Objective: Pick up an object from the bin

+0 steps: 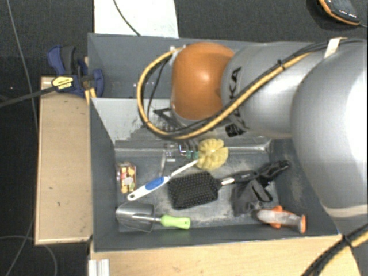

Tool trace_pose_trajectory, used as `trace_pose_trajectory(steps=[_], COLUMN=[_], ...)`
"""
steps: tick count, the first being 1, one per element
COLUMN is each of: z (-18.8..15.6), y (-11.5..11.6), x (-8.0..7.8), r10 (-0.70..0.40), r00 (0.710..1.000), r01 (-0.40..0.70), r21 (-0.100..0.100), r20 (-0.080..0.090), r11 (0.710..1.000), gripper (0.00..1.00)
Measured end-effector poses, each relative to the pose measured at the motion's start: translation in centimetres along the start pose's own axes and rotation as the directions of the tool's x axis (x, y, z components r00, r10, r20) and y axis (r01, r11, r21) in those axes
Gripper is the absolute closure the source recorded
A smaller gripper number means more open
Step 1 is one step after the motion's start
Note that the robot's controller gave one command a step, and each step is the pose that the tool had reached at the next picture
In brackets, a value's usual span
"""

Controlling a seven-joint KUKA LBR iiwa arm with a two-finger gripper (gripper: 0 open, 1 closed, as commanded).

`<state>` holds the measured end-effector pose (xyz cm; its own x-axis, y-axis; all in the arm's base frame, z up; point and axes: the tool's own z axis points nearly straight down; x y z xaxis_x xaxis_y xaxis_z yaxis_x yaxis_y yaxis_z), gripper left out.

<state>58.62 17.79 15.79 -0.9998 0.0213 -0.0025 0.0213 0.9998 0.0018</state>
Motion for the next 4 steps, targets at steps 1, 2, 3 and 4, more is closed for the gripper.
trace_pose_trajectory(steps=[1,2,3,4], z=[0.0,7.2,6.2,8.0], y=[0.0,-1.3,-8.3,-6.1], x=[0.0,-0.4,3.1,1.6], r10=[0.000,-0.070,-0.141,-0.091], r00=[1.000,0.998,0.990,0.996], r01=[0.000,0.070,0.141,0.091], r21=[0.000,-0.002,0.002,-0.003], r20=[0.000,0.007,0.000,0.009], r11=[1.000,0.998,0.990,0.996], gripper=[0.00,0.00,0.00,0.00])
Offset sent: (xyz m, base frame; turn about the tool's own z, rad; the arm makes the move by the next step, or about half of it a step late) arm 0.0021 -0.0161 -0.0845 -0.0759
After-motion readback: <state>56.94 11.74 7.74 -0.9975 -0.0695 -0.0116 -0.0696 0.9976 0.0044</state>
